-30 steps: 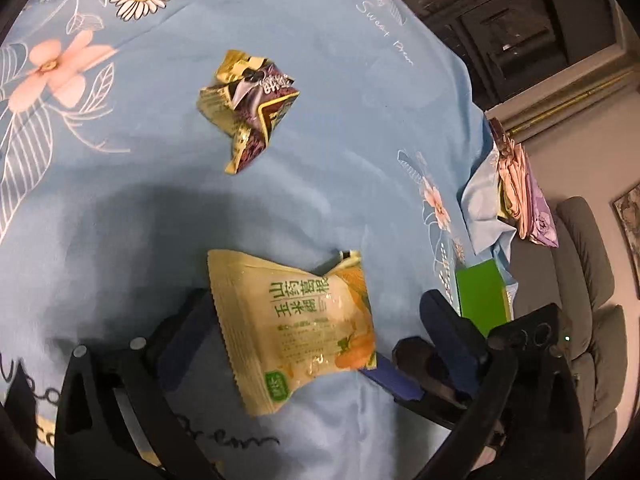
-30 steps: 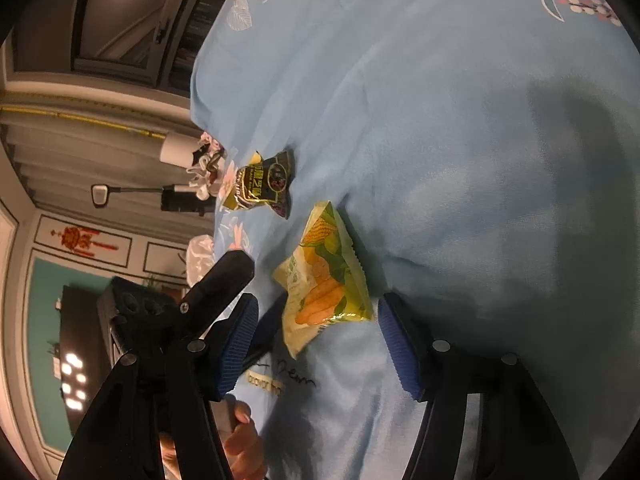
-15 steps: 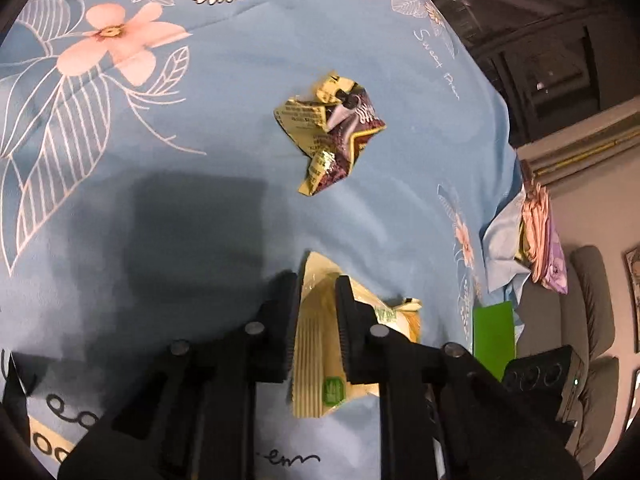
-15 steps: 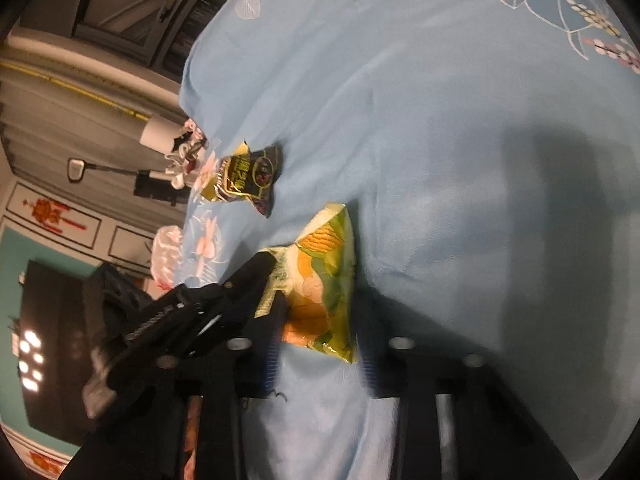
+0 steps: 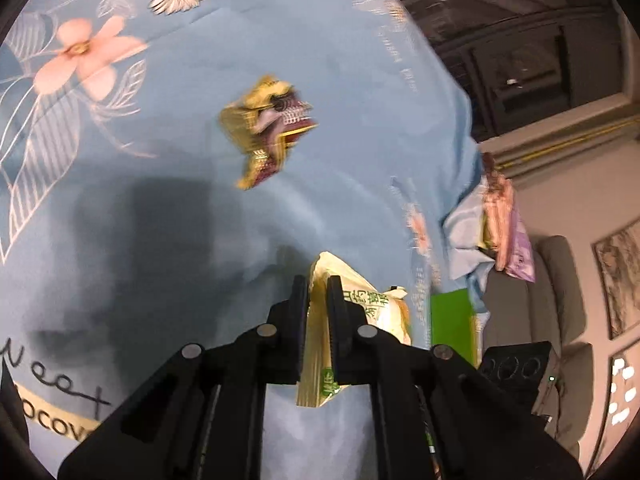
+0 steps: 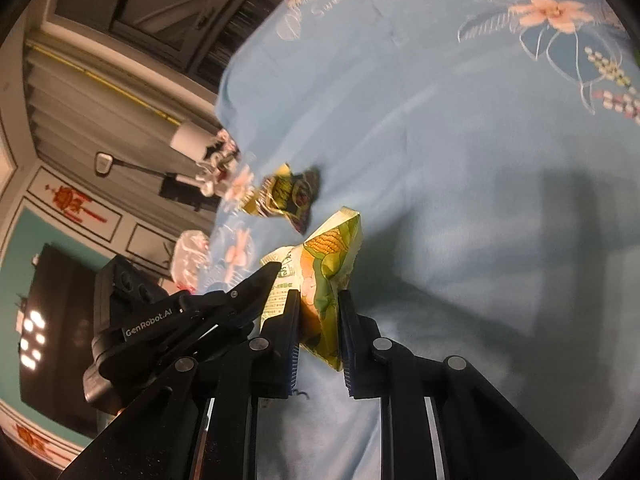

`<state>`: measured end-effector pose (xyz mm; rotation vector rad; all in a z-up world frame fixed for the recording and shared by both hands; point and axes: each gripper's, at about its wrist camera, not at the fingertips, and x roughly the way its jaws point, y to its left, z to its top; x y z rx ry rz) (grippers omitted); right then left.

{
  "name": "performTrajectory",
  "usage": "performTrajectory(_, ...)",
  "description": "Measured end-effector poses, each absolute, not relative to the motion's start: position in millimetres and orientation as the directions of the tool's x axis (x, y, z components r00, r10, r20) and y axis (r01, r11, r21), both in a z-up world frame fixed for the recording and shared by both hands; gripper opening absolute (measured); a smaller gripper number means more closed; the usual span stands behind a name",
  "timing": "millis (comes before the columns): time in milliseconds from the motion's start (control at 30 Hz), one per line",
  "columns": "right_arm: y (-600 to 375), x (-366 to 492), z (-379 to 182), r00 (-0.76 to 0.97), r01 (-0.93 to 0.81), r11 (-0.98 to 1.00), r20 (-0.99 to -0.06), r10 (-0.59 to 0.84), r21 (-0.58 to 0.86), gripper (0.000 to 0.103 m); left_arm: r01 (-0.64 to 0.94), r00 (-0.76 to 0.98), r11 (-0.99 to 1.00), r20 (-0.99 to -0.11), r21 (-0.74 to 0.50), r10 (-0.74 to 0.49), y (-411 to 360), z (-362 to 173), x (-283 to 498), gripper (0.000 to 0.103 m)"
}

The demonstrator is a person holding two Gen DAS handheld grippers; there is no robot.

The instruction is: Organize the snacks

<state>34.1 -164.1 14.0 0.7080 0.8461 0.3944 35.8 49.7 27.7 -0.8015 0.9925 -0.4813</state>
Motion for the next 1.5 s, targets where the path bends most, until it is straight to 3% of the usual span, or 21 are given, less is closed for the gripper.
performTrajectory(100, -170, 25, 30, 0.621, -0.076, 0.727, -0.539, 0.570, 0.682, 0.019, 0.038, 0.476, 0.633, -0.543, -0.773, -0.692, 42, 39, 32, 0.008)
performTrajectory(200, -177, 15, 49, 0.635, -0.086, 0.789, -0.577, 0.514, 0.608, 0.019, 0.122, 0.487, 0.713, -0.584, -0.691, -0.649, 3, 67, 30, 0.007)
performTrajectory(300, -201, 0, 66, 0.681, -0.040, 0.827, -0.591, 0.434, 0.561, 0.019, 0.208, 0.462, 0.695, -0.557, -0.689, -0.690, -42, 86, 29, 0.003)
performTrajectory(400, -243, -20, 81, 0.745, 0.000, 0.821, -0.548, 0.382, 0.571, 0.016, 0.304, 0.377, 0.613, -0.499, -0.729, -0.780, -98, 103, 23, 0.000)
performTrajectory(500, -287, -42, 90, 0.796, 0.046, 0.777, -0.493, 0.351, 0.628, 0.007, 0.382, 0.363, 0.651, -0.541, -0.657, -0.759, -156, 119, 15, 0.000)
performTrajectory(633, -328, -62, 93, 0.827, 0.096, 0.739, -0.467, 0.313, 0.667, 0.007, 0.429, 0.326, 0.618, -0.525, -0.659, -0.786, -192, 119, 2, 0.002)
performTrajectory(700, -335, -64, 90, 0.823, 0.142, 0.750, -0.498, 0.274, 0.647, 0.007, 0.439, 0.368, 0.707, -0.607, -0.555, -0.704, -199, 110, -5, 0.008)
performTrajectory(767, -337, -65, 90, 0.816, 0.202, 0.764, -0.537, 0.215, 0.613, 0.007, 0.421, 0.397, 0.775, -0.672, -0.472, -0.625, -196, 96, -8, 0.026)
performTrajectory(833, -336, -63, 88, 0.794, 0.206, 0.763, -0.560, 0.235, 0.613, 0.009, 0.376, 0.358, 0.768, -0.684, -0.518, -0.636, -184, 76, -5, 0.041)
performTrajectory(900, -331, -58, 82, 0.760, 0.216, 0.740, -0.586, 0.282, 0.637, 0.024, 0.320, 0.320, 0.749, -0.678, -0.581, -0.662, -170, 60, -1, 0.055)
performTrajectory(967, -329, -54, 75, 0.735, 0.235, 0.710, -0.600, 0.317, 0.663, 0.055, 0.262, 0.302, 0.759, -0.696, -0.596, -0.651, -159, 47, 1, 0.059)
performTrajectory(1033, -326, -48, 67, 0.712, 0.258, 0.689, -0.615, 0.338, 0.678, 0.059, 0.242, 0.305, 0.789, -0.728, -0.565, -0.614, -148, 40, 0, 0.063)
performTrajectory(1167, -320, -45, 72, 0.689, 0.354, 0.695, -0.677, 0.259, 0.626, 0.068, 0.244, 0.321, 0.813, -0.747, -0.529, -0.582, -118, 37, -11, 0.084)
performTrajectory(1267, -311, -44, 73, 0.634, 0.436, 0.699, -0.745, 0.209, 0.567, 0.069, 0.249, 0.338, 0.834, -0.762, -0.493, -0.552, -100, 38, -17, 0.092)
performTrajectory(1500, -281, -24, 73, 0.546, 0.493, 0.754, -0.829, 0.121, 0.434, 0.069, 0.232, 0.350, 0.861, -0.788, -0.452, -0.507, -70, 36, -20, 0.093)
